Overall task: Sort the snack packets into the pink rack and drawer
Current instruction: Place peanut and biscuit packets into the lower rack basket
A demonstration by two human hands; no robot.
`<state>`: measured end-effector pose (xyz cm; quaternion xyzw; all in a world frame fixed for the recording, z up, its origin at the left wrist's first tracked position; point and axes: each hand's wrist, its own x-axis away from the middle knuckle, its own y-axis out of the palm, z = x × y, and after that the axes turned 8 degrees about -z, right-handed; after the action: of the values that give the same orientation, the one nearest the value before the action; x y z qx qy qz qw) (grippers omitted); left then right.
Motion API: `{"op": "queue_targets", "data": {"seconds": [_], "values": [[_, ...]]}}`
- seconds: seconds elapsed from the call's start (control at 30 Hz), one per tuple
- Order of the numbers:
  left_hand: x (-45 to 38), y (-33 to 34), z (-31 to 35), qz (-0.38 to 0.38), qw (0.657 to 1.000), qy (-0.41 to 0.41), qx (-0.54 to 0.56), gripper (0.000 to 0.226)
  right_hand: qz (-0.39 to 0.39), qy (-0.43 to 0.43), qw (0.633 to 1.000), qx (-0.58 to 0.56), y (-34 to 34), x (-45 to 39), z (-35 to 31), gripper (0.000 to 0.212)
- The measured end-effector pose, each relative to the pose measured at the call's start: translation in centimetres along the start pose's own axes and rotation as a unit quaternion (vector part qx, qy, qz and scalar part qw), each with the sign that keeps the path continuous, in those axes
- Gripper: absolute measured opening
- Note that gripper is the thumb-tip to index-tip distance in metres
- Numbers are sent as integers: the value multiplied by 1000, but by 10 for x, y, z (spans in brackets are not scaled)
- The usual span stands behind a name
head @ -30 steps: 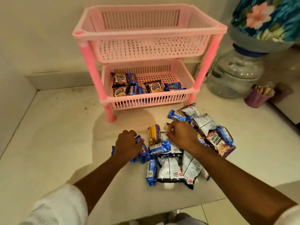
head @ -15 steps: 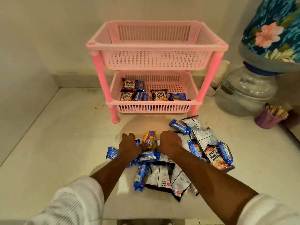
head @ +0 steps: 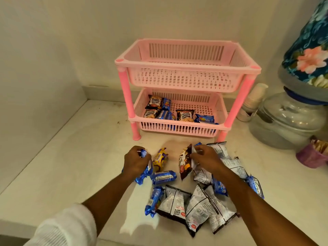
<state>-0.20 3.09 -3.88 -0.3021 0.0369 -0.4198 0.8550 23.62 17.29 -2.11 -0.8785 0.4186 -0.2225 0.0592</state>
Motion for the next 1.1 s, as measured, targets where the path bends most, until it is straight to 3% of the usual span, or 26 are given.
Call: {"op": "queue_targets", "data": {"seconds": [0.13, 0.27, 0.33, 0.47, 0.6, 0.7, 0.83, 0.97, 1.03, 1.1], "values": [[-8, -4, 22, -48, 979, -73, 185, 7, -57, 20, 962, -268, -13, 11, 3, 30], [-6, 3, 51, -162, 900, -124, 386, 18, -91, 46, 862, -496, -2, 17, 8, 25], [-5, 8, 64, -205, 875, -137, 417, 13, -102, 52, 835, -538, 9, 19, 4, 26], [-5, 12, 81, -264, 846, -127, 445, 23, -103, 72, 840, -528, 26, 21, -10, 50], [-8, 15, 91, -309, 817, -130, 469, 22, -118, 67, 802, -581, 29, 16, -19, 60], [-15, 16, 98, -323, 817, -120, 462, 23, -113, 38, 846, -519, 24, 13, -28, 56], [-35, 14, 107, -302, 845, -78, 435, 26, -38, 39, 920, -387, 17, 9, -48, 47], [-57, 8, 125, -296, 847, -46, 439, 34, -25, -11, 920, -391, 3, -5, -69, 18], [-68, 7, 134, -288, 850, -28, 441, 34, -15, -39, 919, -392, -5, -14, -79, 26], [-83, 8, 143, -264, 877, -3, 401, 35, -7, -61, 917, -395, -13, -26, -91, 38]]}}
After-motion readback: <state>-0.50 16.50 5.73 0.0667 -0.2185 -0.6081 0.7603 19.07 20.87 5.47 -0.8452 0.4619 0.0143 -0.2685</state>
